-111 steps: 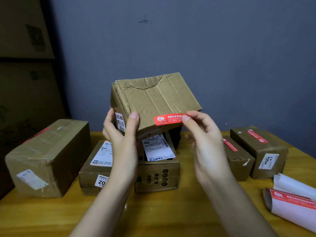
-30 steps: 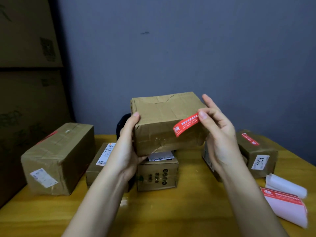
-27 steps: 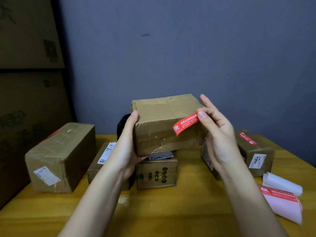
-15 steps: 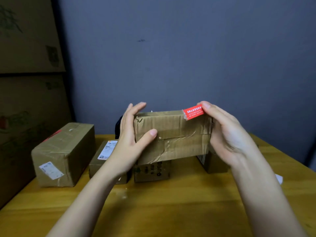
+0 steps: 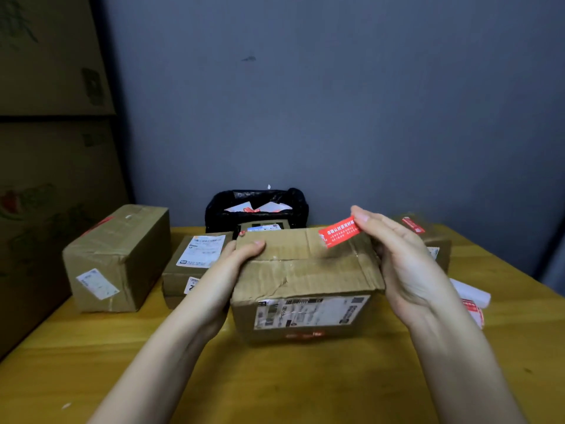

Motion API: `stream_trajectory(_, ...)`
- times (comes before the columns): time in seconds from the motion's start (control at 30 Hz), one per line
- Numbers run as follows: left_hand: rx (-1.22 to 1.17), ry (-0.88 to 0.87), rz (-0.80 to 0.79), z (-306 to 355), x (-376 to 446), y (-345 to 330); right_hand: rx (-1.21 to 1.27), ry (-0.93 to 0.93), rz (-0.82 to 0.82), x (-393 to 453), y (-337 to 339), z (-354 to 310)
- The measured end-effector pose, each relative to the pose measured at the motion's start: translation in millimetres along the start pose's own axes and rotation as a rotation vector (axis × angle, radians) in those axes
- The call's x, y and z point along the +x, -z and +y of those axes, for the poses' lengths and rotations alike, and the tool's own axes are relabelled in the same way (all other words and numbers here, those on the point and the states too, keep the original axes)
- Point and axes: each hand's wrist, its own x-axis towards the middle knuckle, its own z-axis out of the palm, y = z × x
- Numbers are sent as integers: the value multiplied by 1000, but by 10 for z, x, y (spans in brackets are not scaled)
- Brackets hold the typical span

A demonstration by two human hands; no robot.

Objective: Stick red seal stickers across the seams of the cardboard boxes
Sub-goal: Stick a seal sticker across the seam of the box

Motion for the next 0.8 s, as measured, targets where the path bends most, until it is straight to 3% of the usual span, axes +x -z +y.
stream_trajectory(0.37,-39,209,-16,-401,46,86,68,-98,115,-22,-16,355)
stream_trajectory(0.5,-17,171,8,-462,106,100,65,-97,162,17,1,438)
stream_trajectory(0.6,256,-45,111,-470,113,108,0,-67,152,25,22,434)
stream_trajectory(0.7,552,-441,225,-451,54,171,-118,21,133,18,58,435)
stream_trajectory(0.8,656,-684,236,-317,-45,145,-224,137,111,23,62,418)
